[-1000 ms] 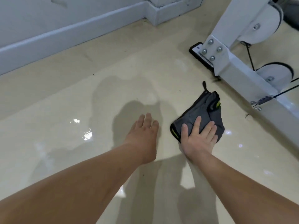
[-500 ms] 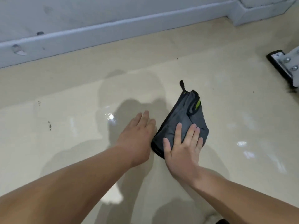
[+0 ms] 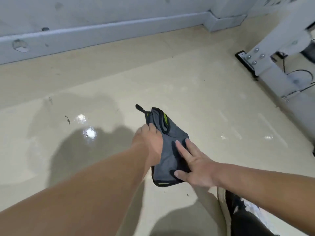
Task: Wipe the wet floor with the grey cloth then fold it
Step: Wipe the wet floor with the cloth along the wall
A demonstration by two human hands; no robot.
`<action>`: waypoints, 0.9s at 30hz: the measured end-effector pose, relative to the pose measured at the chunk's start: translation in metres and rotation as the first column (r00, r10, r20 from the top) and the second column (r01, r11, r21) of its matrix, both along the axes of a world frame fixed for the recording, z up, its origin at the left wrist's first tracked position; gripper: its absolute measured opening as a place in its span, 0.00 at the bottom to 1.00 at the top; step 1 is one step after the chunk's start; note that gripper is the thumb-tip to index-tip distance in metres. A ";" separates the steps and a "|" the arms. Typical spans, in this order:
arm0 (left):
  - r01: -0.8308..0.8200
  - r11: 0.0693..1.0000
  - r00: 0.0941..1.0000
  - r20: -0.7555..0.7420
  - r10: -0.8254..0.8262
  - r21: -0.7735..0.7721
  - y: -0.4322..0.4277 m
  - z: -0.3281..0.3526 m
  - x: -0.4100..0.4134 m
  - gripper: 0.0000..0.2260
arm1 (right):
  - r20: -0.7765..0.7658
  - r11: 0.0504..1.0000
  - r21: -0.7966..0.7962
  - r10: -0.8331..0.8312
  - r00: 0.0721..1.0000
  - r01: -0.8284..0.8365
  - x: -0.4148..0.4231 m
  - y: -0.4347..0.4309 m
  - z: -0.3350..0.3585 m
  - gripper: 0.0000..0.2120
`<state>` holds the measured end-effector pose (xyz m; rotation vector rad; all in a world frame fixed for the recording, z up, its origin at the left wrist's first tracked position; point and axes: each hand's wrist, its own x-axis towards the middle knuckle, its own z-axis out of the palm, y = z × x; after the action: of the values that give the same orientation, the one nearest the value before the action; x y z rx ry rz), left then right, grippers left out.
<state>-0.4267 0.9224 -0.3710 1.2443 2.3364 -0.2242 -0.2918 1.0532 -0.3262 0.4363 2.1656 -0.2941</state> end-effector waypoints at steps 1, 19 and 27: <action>0.012 1.000 1.000 0.010 -0.012 -0.015 0.003 0.005 0.004 0.27 | 0.031 1.000 -0.012 -0.027 0.999 0.028 -0.004 0.001 0.023 0.42; -0.136 0.990 0.991 -0.024 0.135 -0.043 0.026 0.031 0.024 0.29 | -0.082 0.982 0.040 0.185 0.979 -0.182 -0.019 0.008 -0.083 0.42; -0.462 0.886 0.887 0.039 0.461 0.036 0.092 0.035 0.055 0.29 | -0.174 0.849 0.005 0.521 0.836 -0.528 -0.063 0.107 -0.091 0.47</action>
<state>-0.3717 1.0145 -0.3359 0.6659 2.5402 0.0083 -0.3553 1.1598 -0.4171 -0.2297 2.3404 -0.0670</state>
